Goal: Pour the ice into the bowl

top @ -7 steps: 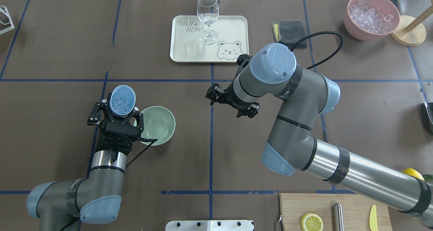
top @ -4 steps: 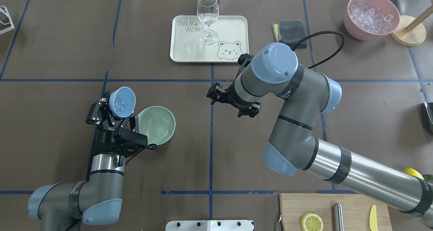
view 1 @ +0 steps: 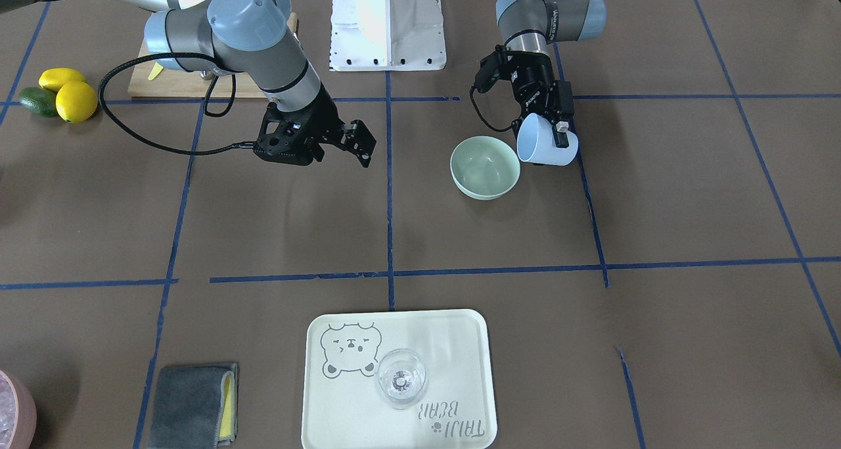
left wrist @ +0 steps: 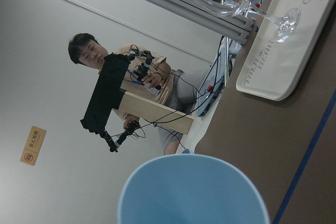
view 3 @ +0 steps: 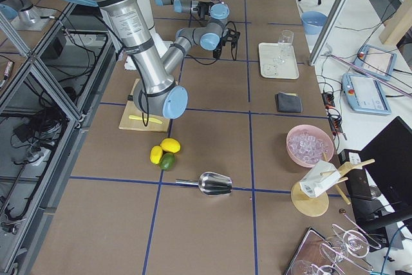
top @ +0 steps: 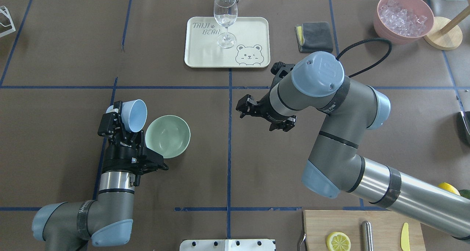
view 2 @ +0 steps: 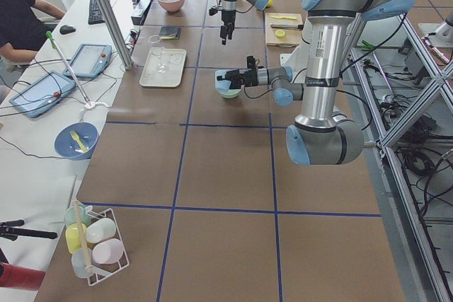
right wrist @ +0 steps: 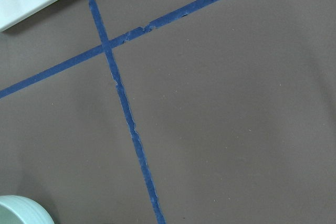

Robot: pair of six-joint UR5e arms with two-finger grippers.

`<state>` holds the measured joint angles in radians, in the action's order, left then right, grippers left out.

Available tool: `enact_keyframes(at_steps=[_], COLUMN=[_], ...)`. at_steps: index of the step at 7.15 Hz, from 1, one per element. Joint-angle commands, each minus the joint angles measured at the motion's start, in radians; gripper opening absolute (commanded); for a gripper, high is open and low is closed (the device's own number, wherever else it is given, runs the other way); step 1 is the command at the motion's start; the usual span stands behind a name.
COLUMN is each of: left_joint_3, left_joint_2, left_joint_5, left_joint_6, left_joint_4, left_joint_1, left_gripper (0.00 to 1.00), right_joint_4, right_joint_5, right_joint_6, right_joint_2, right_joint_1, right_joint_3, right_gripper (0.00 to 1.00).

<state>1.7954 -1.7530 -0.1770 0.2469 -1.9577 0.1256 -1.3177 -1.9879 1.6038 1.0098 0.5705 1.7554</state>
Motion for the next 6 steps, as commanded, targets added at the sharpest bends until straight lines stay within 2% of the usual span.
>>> enact_keyframes(at_steps=[1, 3, 6], left_joint_3=[-0.001, -0.001, -0.005], left_joint_2=[0.015, 0.023, 0.024], left_joint_5=[0.031, 0.063, 0.100], left_joint_6=[-0.159, -0.353, -0.496], left_joint_4=[0.000, 0.000, -0.001], left_joint_1=[-0.006, -0.004, -0.006], left_gripper=[0.00, 0.00, 0.00], right_joint_4=[0.000, 0.000, 0.000], right_joint_5=[0.000, 0.001, 0.001], right_joint_6=[-0.001, -0.001, 0.001], right_joint_2=[0.003, 0.003, 0.004], right_joint_1=[-0.001, -0.001, -0.001], right_joint_3=[0.001, 0.001, 0.001], right_gripper=[1.00, 1.00, 1.00])
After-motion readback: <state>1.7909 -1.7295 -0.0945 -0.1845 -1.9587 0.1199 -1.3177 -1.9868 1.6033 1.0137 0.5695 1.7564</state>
